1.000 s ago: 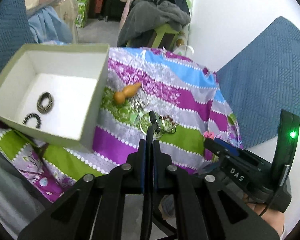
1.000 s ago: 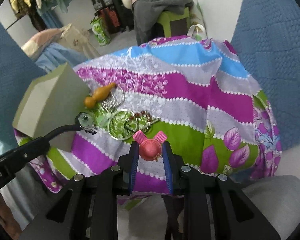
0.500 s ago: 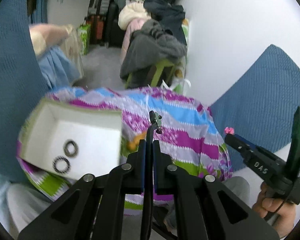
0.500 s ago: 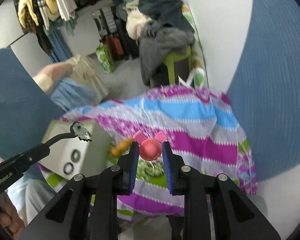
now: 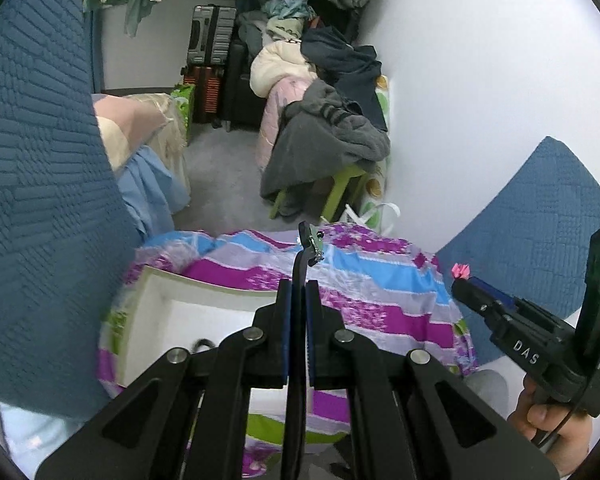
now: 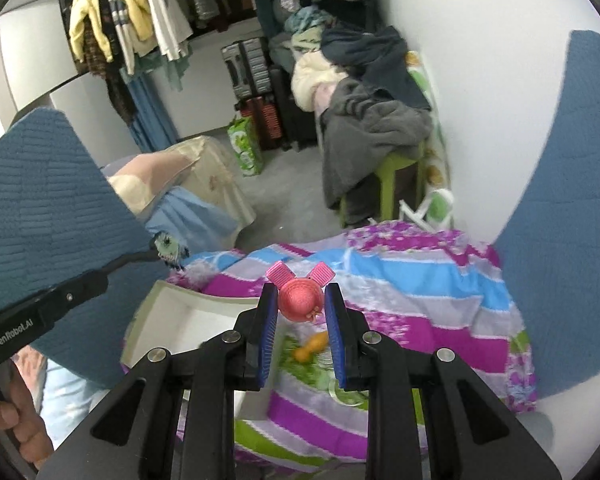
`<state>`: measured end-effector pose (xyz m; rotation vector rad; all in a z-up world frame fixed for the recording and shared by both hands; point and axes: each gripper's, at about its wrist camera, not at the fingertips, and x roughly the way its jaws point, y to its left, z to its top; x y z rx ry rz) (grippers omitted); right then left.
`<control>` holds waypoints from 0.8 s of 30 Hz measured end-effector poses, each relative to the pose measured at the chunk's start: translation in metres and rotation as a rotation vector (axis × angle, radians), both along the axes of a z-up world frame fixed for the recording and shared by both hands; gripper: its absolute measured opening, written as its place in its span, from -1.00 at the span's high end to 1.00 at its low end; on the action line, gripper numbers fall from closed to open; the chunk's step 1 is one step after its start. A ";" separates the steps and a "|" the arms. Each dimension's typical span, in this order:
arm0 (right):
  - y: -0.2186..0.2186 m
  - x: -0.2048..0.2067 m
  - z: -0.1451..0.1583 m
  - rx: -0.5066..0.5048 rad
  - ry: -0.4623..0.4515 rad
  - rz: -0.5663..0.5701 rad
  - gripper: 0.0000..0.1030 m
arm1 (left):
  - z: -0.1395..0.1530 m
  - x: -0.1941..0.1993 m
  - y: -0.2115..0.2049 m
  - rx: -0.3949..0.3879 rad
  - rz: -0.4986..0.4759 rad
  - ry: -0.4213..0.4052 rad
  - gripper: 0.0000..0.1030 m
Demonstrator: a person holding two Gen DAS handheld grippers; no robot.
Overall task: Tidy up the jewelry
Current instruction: 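Lift the scissors in the left gripper over the box while the right gripper carries the pink pendant there, then open the left gripper to drop the scissors while the right gripper releases the pink pendant into the box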
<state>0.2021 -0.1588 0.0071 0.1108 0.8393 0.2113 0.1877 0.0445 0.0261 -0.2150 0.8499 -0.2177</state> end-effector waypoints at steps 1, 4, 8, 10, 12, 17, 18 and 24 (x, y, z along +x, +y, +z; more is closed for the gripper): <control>0.007 0.002 -0.002 -0.001 0.007 0.007 0.59 | -0.003 0.002 0.005 0.003 0.000 0.005 0.89; 0.031 0.006 -0.014 -0.006 0.018 0.032 0.58 | -0.015 0.008 0.021 0.004 -0.005 0.029 0.89; 0.056 0.010 -0.040 -0.001 0.063 0.061 0.58 | -0.041 0.016 0.037 0.017 -0.016 0.070 0.89; 0.067 0.012 -0.056 0.001 0.092 0.082 0.58 | -0.056 0.019 0.044 0.009 -0.016 0.100 0.89; 0.079 0.014 -0.072 0.002 0.119 0.102 0.58 | -0.074 0.021 0.051 0.012 -0.017 0.129 0.89; 0.103 0.014 -0.108 -0.018 0.184 0.140 0.58 | -0.117 0.024 0.060 0.018 -0.024 0.210 0.89; 0.107 0.014 -0.117 -0.024 0.202 0.149 0.58 | -0.126 0.025 0.062 0.016 -0.025 0.228 0.89; 0.120 0.010 -0.152 -0.041 0.274 0.182 0.58 | -0.159 0.022 0.064 0.020 -0.031 0.297 0.89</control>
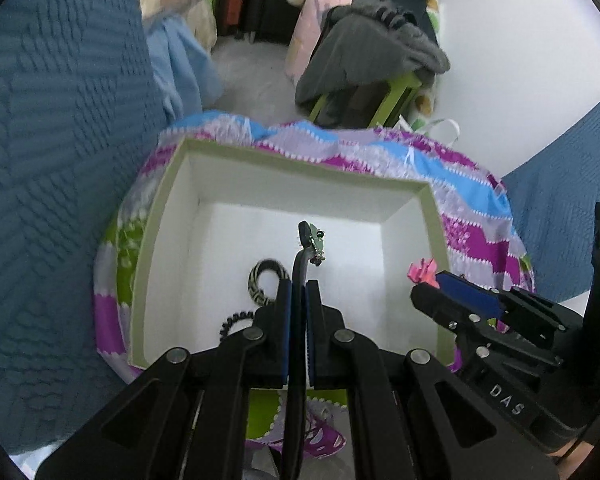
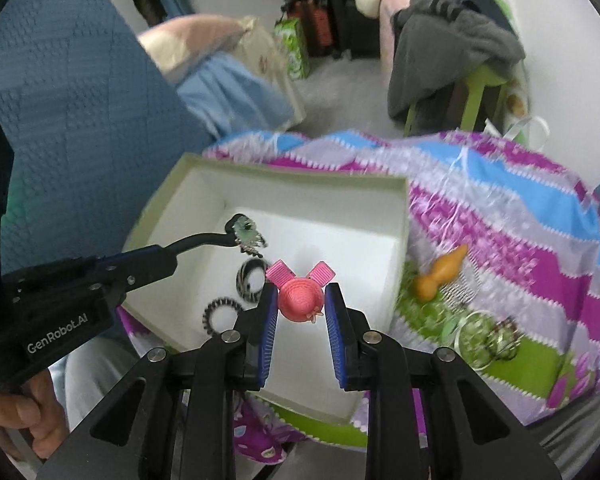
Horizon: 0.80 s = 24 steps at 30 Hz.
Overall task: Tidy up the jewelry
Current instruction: 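Open the left gripper to drop the scissors while the right gripper releases the pink pendant into the box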
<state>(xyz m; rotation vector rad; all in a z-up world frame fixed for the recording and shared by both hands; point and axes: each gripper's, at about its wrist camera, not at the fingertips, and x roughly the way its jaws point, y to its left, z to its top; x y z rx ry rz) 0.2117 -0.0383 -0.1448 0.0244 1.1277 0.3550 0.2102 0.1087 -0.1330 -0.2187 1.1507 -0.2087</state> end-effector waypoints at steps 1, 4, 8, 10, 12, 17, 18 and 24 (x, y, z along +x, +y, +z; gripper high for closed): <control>0.001 -0.001 -0.004 0.002 0.010 0.006 0.57 | -0.004 -0.001 0.000 0.002 0.002 0.009 0.89; 0.001 -0.002 -0.010 0.017 0.030 0.017 0.57 | -0.008 -0.003 0.002 0.008 0.006 0.022 0.89; -0.002 -0.002 0.000 0.067 0.025 0.039 0.22 | 0.001 -0.005 0.001 -0.001 -0.003 0.014 0.86; -0.005 -0.004 0.011 0.084 -0.001 0.047 0.22 | 0.006 -0.003 0.000 0.005 0.000 0.013 0.71; -0.009 -0.005 0.026 0.104 -0.031 0.045 0.22 | 0.015 -0.005 -0.001 0.010 0.010 -0.001 0.39; -0.025 -0.014 0.076 0.124 -0.152 0.057 0.22 | 0.052 -0.015 -0.007 -0.003 0.029 -0.089 0.19; -0.030 -0.016 0.085 0.129 -0.174 0.056 0.22 | 0.062 -0.019 -0.010 -0.006 0.031 -0.114 0.19; -0.063 -0.034 0.133 0.143 -0.287 0.029 0.22 | 0.117 -0.040 -0.032 -0.015 0.033 -0.231 0.19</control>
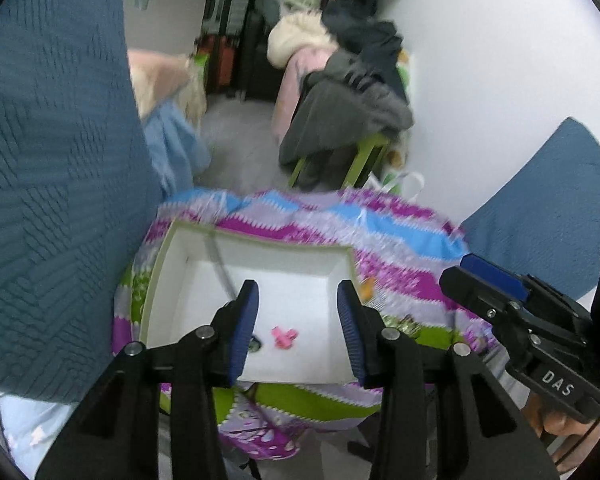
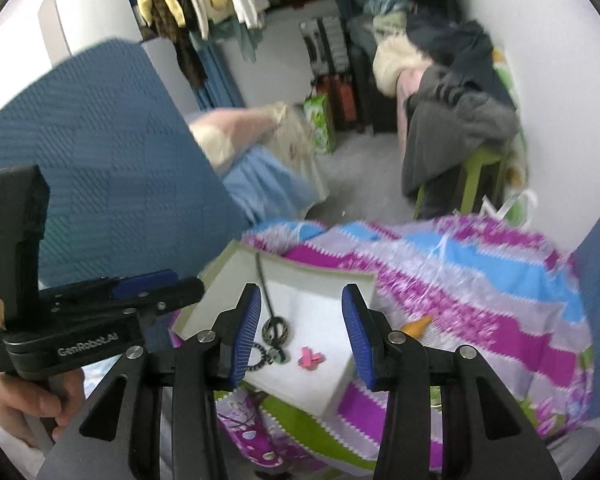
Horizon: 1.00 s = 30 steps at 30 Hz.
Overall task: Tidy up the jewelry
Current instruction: 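Open the left gripper to drop the scissors while the right gripper releases the pink pendant into the box, then move both grippers back from the box to the jewelry pile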
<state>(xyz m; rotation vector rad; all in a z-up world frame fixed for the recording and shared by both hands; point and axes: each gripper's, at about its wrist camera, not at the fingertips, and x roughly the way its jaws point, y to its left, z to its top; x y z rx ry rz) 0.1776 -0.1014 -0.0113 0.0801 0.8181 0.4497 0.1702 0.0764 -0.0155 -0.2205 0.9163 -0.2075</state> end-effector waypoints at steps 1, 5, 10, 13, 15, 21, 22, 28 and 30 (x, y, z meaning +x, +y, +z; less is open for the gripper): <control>-0.006 -0.003 0.006 0.008 -0.010 -0.007 0.22 | 0.007 -0.003 -0.003 0.001 0.000 -0.016 0.19; -0.026 -0.016 0.028 0.004 -0.061 -0.033 0.22 | 0.033 -0.018 -0.019 -0.013 -0.002 -0.083 0.19; -0.051 -0.039 0.044 0.002 -0.111 -0.066 0.22 | 0.052 -0.038 -0.036 -0.023 -0.011 -0.139 0.19; -0.064 -0.056 0.050 0.006 -0.131 -0.089 0.22 | 0.058 -0.053 -0.045 -0.034 -0.019 -0.159 0.19; -0.071 -0.068 0.051 0.002 -0.139 -0.100 0.22 | 0.062 -0.066 -0.051 -0.041 -0.024 -0.172 0.19; -0.091 -0.103 0.048 -0.006 -0.162 -0.133 0.18 | 0.067 -0.099 -0.065 -0.056 -0.032 -0.206 0.19; -0.094 -0.108 0.047 -0.008 -0.162 -0.139 0.18 | 0.065 -0.103 -0.067 -0.060 -0.032 -0.207 0.19; -0.113 -0.137 0.035 -0.025 -0.157 -0.176 0.17 | 0.054 -0.124 -0.079 -0.083 -0.037 -0.205 0.19; -0.118 -0.142 0.030 -0.037 -0.153 -0.184 0.16 | 0.048 -0.128 -0.083 -0.085 -0.039 -0.204 0.19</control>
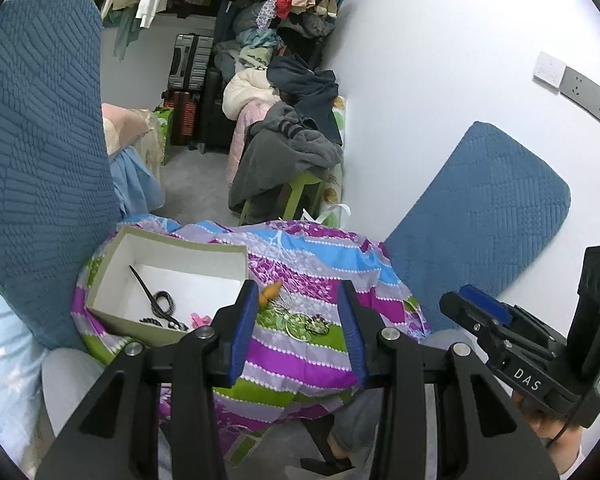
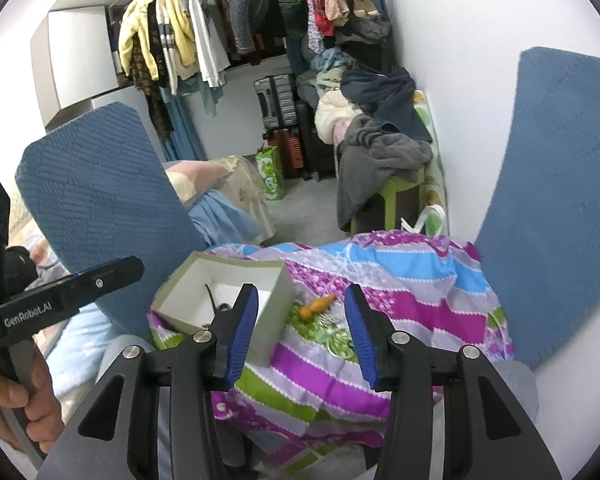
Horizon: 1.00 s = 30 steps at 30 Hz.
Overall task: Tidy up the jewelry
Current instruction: 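Move both grippers back from the box to the jewelry pile, then reach the right gripper to the red-beaded bracelet while the left gripper reaches the green keyring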
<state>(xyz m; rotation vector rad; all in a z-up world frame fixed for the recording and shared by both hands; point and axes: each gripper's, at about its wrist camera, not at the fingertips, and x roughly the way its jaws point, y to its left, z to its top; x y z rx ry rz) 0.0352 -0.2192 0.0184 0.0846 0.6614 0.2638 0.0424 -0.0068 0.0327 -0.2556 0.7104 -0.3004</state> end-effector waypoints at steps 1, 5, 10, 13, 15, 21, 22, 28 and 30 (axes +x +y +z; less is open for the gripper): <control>-0.003 -0.004 -0.003 -0.003 0.001 -0.005 0.16 | -0.001 -0.002 -0.001 0.000 -0.001 0.001 0.19; -0.013 -0.013 -0.016 -0.001 0.011 -0.013 0.16 | -0.011 -0.007 -0.011 0.003 -0.010 0.006 0.19; -0.023 -0.011 -0.035 -0.002 0.031 -0.012 0.16 | -0.028 -0.005 -0.022 0.002 -0.015 0.029 0.19; -0.030 -0.005 -0.050 0.005 0.047 -0.009 0.16 | -0.041 0.000 -0.028 0.012 -0.019 0.040 0.19; -0.034 0.001 -0.061 0.008 0.052 -0.011 0.16 | -0.052 0.006 -0.034 0.018 -0.026 0.061 0.19; -0.044 0.024 -0.098 0.020 0.075 -0.030 0.16 | -0.080 0.029 -0.045 0.014 -0.047 0.086 0.19; -0.045 0.028 -0.104 0.020 0.081 -0.034 0.16 | -0.086 0.032 -0.048 0.015 -0.054 0.097 0.19; -0.055 0.061 -0.159 0.034 0.165 -0.041 0.23 | -0.128 0.054 -0.076 0.026 -0.115 0.172 0.20; -0.057 0.072 -0.178 0.044 0.201 -0.036 0.30 | -0.146 0.063 -0.085 0.035 -0.123 0.207 0.20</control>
